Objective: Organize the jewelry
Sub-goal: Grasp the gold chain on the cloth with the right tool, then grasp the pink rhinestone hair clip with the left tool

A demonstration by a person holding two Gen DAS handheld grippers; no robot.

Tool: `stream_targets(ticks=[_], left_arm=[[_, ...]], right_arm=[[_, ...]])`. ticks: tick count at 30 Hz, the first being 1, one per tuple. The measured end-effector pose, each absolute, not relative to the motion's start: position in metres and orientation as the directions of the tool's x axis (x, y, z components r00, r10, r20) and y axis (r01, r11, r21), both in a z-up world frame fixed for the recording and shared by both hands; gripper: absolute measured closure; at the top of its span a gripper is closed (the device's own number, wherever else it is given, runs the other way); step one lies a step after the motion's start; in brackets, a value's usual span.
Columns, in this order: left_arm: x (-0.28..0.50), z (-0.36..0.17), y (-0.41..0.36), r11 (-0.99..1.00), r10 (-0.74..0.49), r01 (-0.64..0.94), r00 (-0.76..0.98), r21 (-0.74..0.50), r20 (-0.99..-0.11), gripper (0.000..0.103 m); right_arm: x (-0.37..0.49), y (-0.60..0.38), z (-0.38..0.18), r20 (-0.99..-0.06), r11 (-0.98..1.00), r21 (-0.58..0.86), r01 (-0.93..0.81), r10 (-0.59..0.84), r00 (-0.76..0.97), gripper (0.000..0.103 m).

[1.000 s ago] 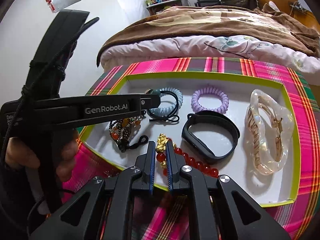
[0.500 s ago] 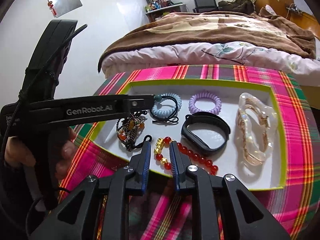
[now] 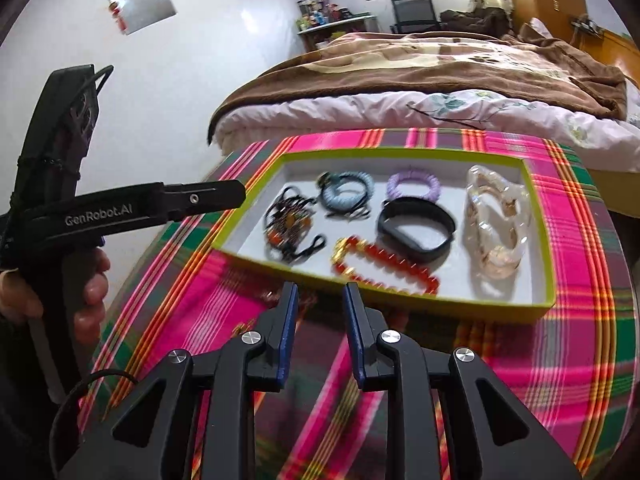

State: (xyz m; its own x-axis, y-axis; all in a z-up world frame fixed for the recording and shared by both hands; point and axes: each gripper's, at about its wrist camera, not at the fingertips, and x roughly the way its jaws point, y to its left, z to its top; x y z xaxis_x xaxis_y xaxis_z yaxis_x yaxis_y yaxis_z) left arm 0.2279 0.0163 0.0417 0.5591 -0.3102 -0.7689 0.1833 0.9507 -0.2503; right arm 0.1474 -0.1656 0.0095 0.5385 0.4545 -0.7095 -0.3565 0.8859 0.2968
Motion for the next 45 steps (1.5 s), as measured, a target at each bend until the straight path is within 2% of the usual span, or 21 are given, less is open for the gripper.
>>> stream_targets(ticks=[6,14,23,25,26,27,33,41,43,45], left_arm=[[0.194,0.038,0.036,0.956,-0.294,0.159,0.573,-0.247,-0.765,0.038],[0.165,0.026,0.061,0.967,-0.253,0.118,0.579,-0.227,-0.775,0.038],[0.157,0.016,0.075,0.966,-0.250,0.096,0.570,-0.239,-0.782,0.037],[0.158,0.015,0.075,0.965,-0.253,0.096,0.570,-0.243,-0.782,0.037],[0.158,0.015,0.075,0.966,-0.252,0.094,0.570,-0.243,-0.782,0.037],[0.158,0.015,0.076,0.966,-0.252,0.094,0.570,-0.243,-0.782,0.037],[0.160,0.013,0.074,0.962,-0.265,0.100,0.565,-0.254,-0.781,0.037],[0.168,0.005,0.061,0.957,-0.286,0.129,0.545,-0.258,-0.788,0.037],[0.171,-0.001,0.053,0.955,-0.297,0.145,0.530,-0.260,-0.794,0.027],[0.174,-0.005,0.047,0.951,-0.308,0.160,0.522,-0.264,-0.795,0.025]], right_arm=[[0.132,-0.131,-0.007,-0.729,0.852,0.279,-0.444,0.488,0.480,0.070],[0.121,-0.094,-0.023,-0.771,0.844,0.166,-0.510,0.433,0.466,0.063],[0.118,-0.078,-0.034,-0.796,0.854,0.048,-0.518,0.346,0.497,0.062],[0.116,-0.079,-0.034,-0.795,0.858,0.032,-0.512,0.332,0.508,0.070],[0.116,-0.080,-0.033,-0.796,0.861,0.029,-0.508,0.328,0.509,0.083],[0.115,-0.080,-0.033,-0.798,0.864,0.027,-0.504,0.322,0.510,0.090],[0.110,-0.085,-0.030,-0.792,0.865,0.052,-0.498,0.340,0.508,0.092],[0.100,-0.125,-0.005,-0.722,0.894,0.144,-0.425,0.388,0.573,0.093],[0.097,-0.135,0.000,-0.706,0.899,0.160,-0.408,0.393,0.590,0.093],[0.094,-0.146,0.006,-0.690,0.907,0.173,-0.384,0.390,0.609,0.093]])
